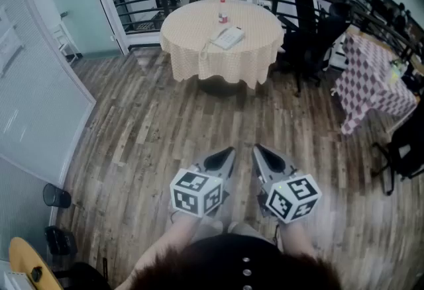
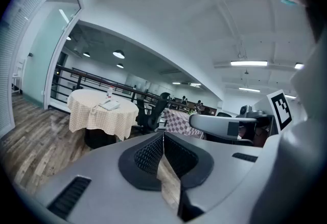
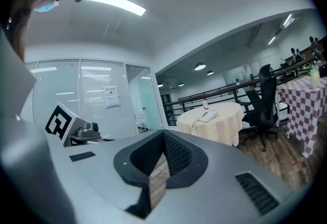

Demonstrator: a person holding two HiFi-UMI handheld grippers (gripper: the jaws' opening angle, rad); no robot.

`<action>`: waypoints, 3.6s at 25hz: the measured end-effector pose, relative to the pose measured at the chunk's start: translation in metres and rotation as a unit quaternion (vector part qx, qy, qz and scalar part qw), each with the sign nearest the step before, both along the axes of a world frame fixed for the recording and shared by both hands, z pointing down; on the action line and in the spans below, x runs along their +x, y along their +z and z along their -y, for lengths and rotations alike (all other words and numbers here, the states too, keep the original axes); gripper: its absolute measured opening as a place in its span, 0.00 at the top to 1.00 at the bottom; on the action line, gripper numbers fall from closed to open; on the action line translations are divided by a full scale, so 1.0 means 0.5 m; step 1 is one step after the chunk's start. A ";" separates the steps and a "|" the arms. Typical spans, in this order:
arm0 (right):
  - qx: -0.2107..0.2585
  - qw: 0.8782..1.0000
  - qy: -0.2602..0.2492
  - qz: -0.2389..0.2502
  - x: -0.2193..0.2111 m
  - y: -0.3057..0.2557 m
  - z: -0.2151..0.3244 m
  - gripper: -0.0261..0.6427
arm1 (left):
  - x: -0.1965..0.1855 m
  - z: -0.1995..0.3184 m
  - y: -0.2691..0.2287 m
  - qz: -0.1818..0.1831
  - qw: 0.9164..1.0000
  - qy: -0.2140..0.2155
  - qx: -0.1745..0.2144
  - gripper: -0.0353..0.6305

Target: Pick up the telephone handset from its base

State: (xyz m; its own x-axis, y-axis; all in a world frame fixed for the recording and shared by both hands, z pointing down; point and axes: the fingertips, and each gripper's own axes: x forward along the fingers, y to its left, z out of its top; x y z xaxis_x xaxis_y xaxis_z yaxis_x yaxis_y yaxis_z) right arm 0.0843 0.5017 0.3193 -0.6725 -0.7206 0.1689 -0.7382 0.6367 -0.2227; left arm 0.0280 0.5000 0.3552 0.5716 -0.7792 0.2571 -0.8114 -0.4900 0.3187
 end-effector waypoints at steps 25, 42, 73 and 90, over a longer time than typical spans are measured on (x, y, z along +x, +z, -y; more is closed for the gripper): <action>-0.002 1.000 0.001 -0.010 0.053 0.027 0.051 0.94 | 0.045 0.047 0.039 -0.009 1.000 -0.018 -0.015 0.92; -0.015 1.000 -0.018 0.012 0.068 0.068 0.115 0.94 | 0.093 0.125 0.058 -0.030 0.999 -0.008 -0.024 0.93; -0.029 0.999 0.035 0.019 -0.196 0.103 0.696 0.94 | -0.146 0.695 0.097 -0.018 0.998 0.037 -0.042 0.93; -0.039 0.998 0.038 0.031 -0.198 0.111 0.903 0.94 | -0.177 0.893 0.112 -0.007 0.998 0.027 -0.050 0.93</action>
State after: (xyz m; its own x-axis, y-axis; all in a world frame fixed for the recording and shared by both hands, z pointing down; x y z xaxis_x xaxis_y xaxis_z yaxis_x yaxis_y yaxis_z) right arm -0.0146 0.0503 0.3746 -0.6268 -0.7567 0.1860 -0.7672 0.5576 -0.3169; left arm -0.0607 0.0536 0.4111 0.6152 -0.7186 0.3241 -0.7805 -0.4975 0.3785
